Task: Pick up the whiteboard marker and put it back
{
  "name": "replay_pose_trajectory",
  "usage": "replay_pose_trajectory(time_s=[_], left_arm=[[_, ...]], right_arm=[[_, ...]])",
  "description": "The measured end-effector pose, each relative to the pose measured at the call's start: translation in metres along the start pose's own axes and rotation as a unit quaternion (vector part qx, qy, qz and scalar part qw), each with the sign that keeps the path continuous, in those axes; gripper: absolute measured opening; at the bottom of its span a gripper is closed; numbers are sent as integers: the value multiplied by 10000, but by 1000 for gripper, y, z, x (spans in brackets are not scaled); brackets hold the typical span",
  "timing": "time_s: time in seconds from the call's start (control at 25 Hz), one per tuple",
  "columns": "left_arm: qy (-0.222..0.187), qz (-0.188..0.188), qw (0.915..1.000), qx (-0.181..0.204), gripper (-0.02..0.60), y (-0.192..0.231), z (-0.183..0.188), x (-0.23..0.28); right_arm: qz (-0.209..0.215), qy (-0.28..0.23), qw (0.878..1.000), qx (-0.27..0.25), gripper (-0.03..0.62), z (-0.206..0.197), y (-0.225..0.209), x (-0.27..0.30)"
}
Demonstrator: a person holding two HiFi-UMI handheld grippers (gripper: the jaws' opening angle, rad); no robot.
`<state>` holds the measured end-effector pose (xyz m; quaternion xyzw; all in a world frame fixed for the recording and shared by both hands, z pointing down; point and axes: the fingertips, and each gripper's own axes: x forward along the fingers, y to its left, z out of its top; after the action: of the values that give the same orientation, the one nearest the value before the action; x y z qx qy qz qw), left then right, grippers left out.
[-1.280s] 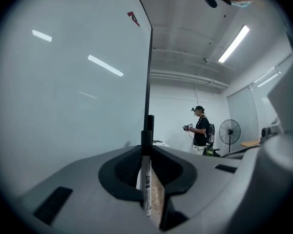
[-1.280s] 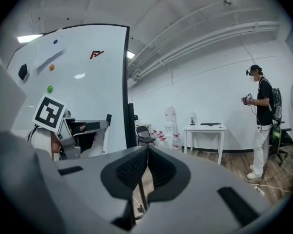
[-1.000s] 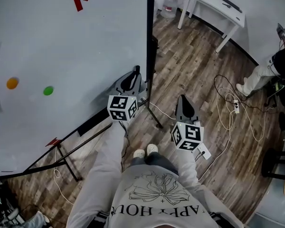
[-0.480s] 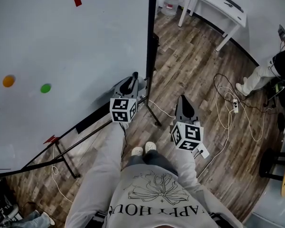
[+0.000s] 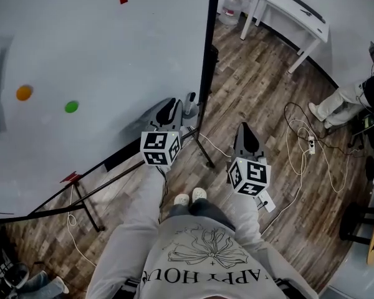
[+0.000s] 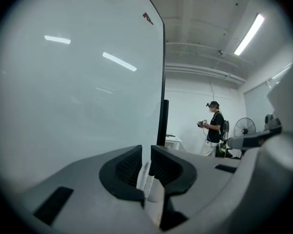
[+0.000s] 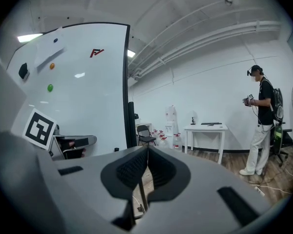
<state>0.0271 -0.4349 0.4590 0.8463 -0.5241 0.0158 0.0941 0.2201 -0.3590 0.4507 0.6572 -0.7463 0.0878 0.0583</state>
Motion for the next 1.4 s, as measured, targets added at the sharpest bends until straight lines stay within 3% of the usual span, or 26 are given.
replay_pose_trajectory(time_s=[0.28,0.44,0.6,1.4], left_arm=[[-558,426,9971,307,21,0,54,-45],[-731,591,9951,295,14,0,72,-69],[-801,620,9947,167,9,0,75,-87],[-752,849,9928,393,5,3,76,-118]], right_arm=[[169,-271,9994,-111,3,24,19,4],[249,-418,9987,-159,3,36,30,4],[300,-532,9980,-191,3,45,43,0],[463,-662,9965,-207,3,54,70,-14]])
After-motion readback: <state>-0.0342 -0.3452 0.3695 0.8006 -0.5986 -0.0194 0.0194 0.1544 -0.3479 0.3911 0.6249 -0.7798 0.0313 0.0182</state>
